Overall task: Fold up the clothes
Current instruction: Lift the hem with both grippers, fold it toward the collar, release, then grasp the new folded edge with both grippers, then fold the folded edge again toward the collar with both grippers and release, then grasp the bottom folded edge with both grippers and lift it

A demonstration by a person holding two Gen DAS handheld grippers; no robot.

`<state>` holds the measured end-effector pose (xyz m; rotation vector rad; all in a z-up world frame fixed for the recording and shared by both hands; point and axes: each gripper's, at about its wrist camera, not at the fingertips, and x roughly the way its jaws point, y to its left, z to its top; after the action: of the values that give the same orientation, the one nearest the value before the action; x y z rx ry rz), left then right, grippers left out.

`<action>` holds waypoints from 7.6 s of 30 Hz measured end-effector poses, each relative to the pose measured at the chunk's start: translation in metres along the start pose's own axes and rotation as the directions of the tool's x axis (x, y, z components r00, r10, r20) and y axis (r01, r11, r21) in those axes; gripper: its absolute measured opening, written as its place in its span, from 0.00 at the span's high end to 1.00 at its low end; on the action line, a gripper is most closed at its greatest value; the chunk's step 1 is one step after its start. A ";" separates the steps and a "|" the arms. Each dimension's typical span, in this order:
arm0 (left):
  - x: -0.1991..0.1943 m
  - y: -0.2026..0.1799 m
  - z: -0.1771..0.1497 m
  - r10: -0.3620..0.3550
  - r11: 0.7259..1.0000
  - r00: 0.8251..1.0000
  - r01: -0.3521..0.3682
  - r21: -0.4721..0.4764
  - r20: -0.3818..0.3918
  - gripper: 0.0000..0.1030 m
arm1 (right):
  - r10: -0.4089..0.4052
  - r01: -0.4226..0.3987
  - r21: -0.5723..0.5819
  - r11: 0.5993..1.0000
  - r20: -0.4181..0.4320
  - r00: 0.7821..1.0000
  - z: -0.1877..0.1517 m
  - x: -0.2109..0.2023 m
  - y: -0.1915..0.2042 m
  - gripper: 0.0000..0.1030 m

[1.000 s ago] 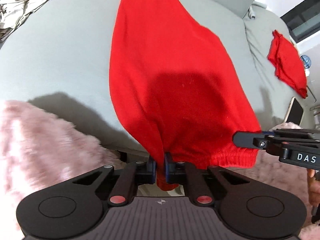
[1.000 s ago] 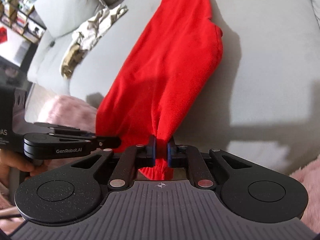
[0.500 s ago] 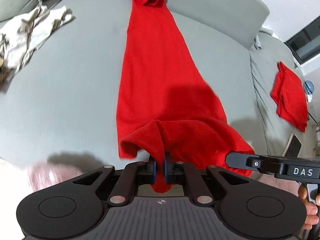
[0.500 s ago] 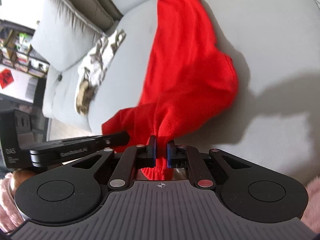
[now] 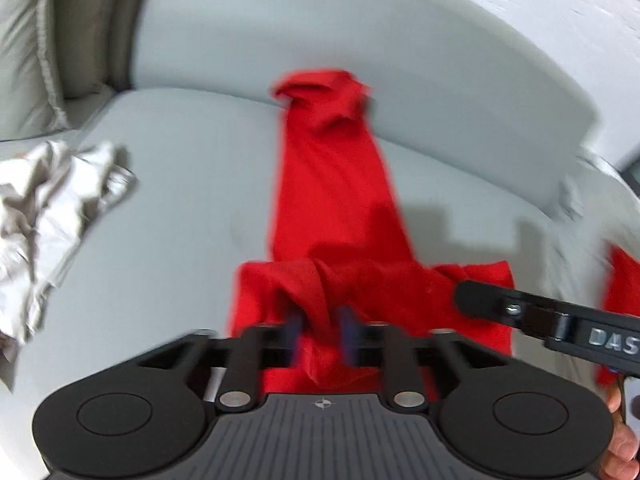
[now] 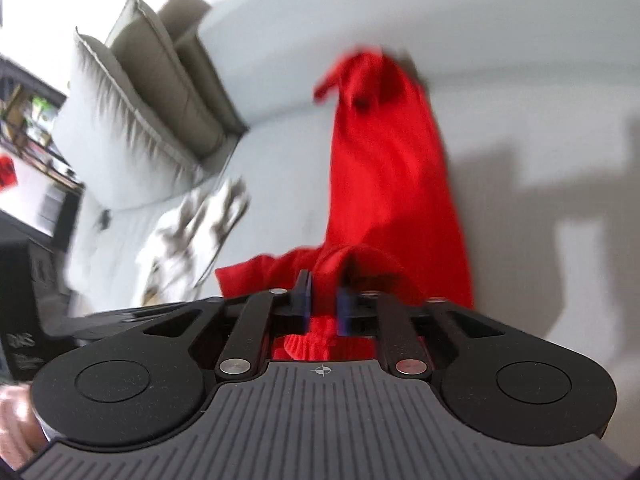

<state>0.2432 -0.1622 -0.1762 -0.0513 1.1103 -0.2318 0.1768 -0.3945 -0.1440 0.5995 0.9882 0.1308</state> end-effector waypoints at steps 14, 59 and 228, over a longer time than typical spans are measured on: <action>0.010 0.041 -0.081 -0.068 0.998 0.998 0.068 -0.020 -0.003 0.34 | -0.166 0.166 -0.026 0.986 0.008 0.986 -0.017 0.017 -0.057 0.41; -0.003 0.030 -0.087 -0.220 0.871 0.976 0.198 0.449 -0.003 0.96 | -0.288 0.228 -0.582 0.781 -0.011 0.958 -0.102 0.024 -0.031 0.93; 0.009 -0.034 -0.053 -0.310 0.934 0.947 0.321 0.158 -0.090 0.79 | -0.188 0.172 -0.440 0.881 0.008 0.982 -0.053 0.038 -0.005 0.79</action>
<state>0.1943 -0.1936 -0.2025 -0.0701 1.1387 -0.6201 0.1544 -0.3629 -0.1968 0.0880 1.0026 0.1928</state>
